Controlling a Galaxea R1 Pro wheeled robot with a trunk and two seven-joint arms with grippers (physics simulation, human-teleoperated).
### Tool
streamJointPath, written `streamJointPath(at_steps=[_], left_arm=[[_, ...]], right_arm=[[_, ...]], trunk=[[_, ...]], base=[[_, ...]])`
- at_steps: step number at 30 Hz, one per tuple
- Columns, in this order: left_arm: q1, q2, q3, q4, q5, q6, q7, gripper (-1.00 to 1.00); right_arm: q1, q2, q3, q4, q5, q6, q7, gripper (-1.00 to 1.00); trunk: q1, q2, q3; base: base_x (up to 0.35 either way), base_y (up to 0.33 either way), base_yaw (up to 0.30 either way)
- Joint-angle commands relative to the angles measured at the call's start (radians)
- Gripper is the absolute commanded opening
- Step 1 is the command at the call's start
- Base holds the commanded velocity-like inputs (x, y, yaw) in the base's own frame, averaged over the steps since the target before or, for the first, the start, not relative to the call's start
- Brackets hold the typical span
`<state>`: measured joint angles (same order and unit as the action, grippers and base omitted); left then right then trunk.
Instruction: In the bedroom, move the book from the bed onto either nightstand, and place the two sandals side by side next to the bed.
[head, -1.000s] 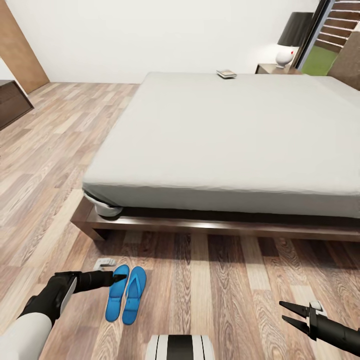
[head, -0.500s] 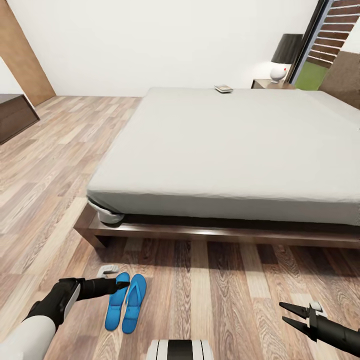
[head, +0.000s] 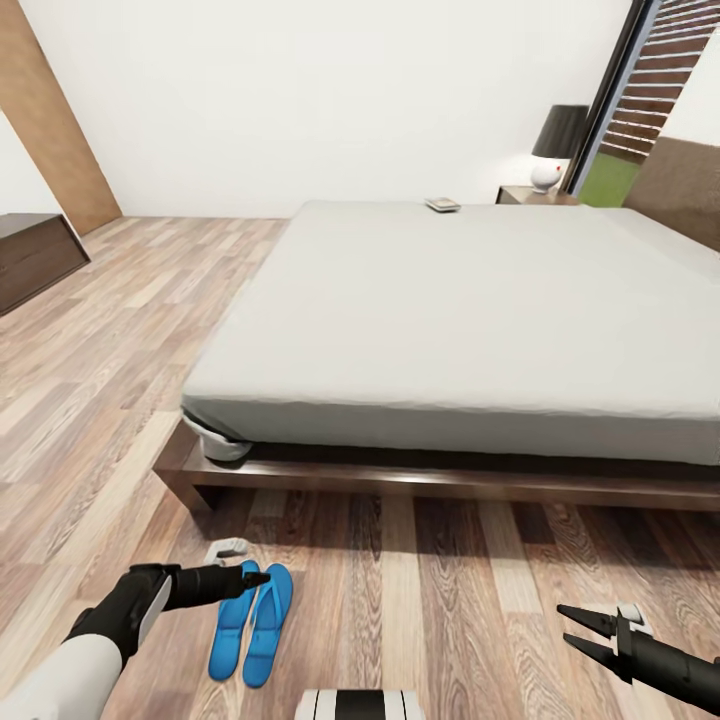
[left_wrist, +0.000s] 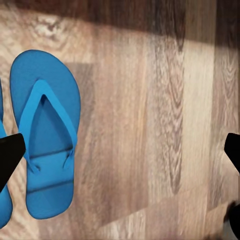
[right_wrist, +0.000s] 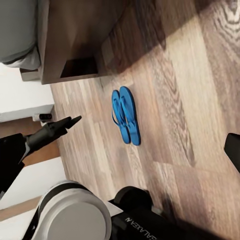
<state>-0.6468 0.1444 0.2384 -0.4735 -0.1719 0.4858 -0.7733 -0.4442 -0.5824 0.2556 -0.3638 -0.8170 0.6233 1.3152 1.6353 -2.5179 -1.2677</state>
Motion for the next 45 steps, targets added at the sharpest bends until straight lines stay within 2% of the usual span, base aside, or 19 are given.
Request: streamJointPath(at_steps=[1,16,32,38,45], left_arm=[[-0.001,-0.001,0.009,0.001,-0.010,0.007,-0.008,1.00],[-0.001,-0.002,0.009,0.041,-0.010,-0.009,-0.009,1.00],[-0.001,-0.003,0.010,0.086,-0.009,-0.016,-0.010,1.00],[-0.001,-0.001,0.011,0.127,-0.002,-0.037,-0.010,1.00],[-0.001,0.006,0.012,0.184,0.031,-0.105,-0.009,1.00]], right_arm=[[-0.001,-0.001,0.006,0.000,-0.008,0.009,0.001,1.00],[-0.001,0.001,0.005,0.001,-0.007,-0.019,-0.001,1.00],[-0.001,0.014,0.007,0.004,-0.003,-0.029,-0.001,1.00],[-0.001,0.016,0.007,0.005,-0.001,-0.032,-0.001,1.00],[-0.001,0.022,0.005,0.006,-0.001,-0.031,-0.001,1.00]], trunk=[[-0.001,0.000,0.003],[-0.007,0.003,0.061],[-0.015,0.007,0.123],[-0.015,0.007,0.123],[-0.015,0.007,0.123]], base=[[0.000,0.000,0.000],[0.000,0.000,0.000],[0.000,0.000,0.000],[0.000,0.000,0.000],[0.000,0.000,0.000]])
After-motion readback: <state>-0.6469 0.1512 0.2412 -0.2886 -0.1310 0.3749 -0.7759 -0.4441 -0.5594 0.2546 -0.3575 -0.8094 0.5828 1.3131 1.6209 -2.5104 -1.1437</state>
